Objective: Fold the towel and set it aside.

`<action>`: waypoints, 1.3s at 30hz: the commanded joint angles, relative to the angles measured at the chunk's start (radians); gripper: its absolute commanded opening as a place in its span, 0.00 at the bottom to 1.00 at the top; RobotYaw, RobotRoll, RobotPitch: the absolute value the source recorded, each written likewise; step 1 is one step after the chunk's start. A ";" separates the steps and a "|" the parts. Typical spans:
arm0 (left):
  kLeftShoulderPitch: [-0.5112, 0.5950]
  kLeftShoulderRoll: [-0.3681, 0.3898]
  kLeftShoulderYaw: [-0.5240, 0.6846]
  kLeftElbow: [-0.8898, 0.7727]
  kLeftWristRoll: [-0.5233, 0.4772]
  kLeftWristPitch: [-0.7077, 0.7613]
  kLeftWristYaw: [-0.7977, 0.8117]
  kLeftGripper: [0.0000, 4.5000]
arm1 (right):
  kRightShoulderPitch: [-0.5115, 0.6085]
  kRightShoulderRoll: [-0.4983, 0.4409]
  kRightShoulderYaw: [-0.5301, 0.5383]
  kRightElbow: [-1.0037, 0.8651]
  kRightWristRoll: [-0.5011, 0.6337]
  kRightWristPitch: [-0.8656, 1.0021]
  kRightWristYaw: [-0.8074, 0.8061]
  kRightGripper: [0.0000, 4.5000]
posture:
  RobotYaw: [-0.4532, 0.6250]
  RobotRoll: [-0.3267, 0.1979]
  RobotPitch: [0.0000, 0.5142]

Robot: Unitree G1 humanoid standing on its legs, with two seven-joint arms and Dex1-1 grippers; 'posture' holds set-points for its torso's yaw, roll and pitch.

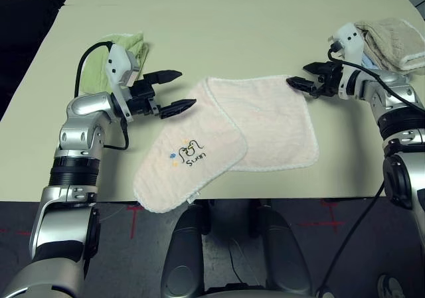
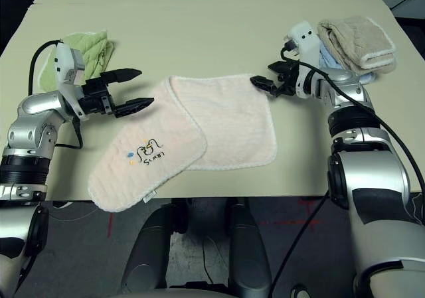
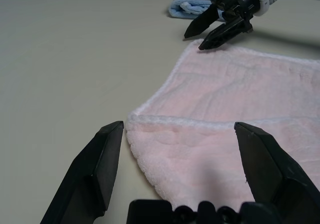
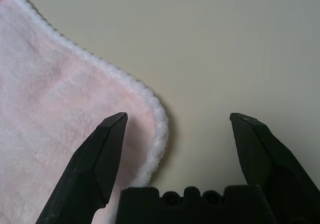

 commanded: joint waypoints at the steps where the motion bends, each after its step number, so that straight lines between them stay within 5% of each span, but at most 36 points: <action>1: 0.026 -0.003 0.002 -0.022 -0.010 0.010 -0.003 1.00 | -0.003 -0.005 0.010 0.019 -0.016 0.011 0.030 0.99 | 0.43 0.62 0.57; 5: 0.030 -0.006 0.000 -0.027 -0.010 0.010 0.002 1.00 | -0.006 -0.007 0.014 0.025 -0.027 0.010 0.040 0.86 | 0.43 0.62 0.57; 16: 0.037 -0.007 -0.002 -0.037 -0.008 0.016 0.008 1.00 | -0.011 -0.013 0.011 0.025 -0.036 0.005 0.061 0.01 | 0.43 0.62 0.57; 25: 0.043 -0.007 0.000 -0.045 -0.009 0.028 0.015 1.00 | -0.068 -0.016 -0.050 0.017 0.014 -0.078 0.093 0.01 | 0.43 0.62 0.57; 39: 0.036 -0.058 -0.010 -0.037 -0.004 0.027 0.053 1.00 | -0.190 0.118 -0.255 -0.130 0.259 -0.241 0.058 0.01 | 0.42 0.62 0.56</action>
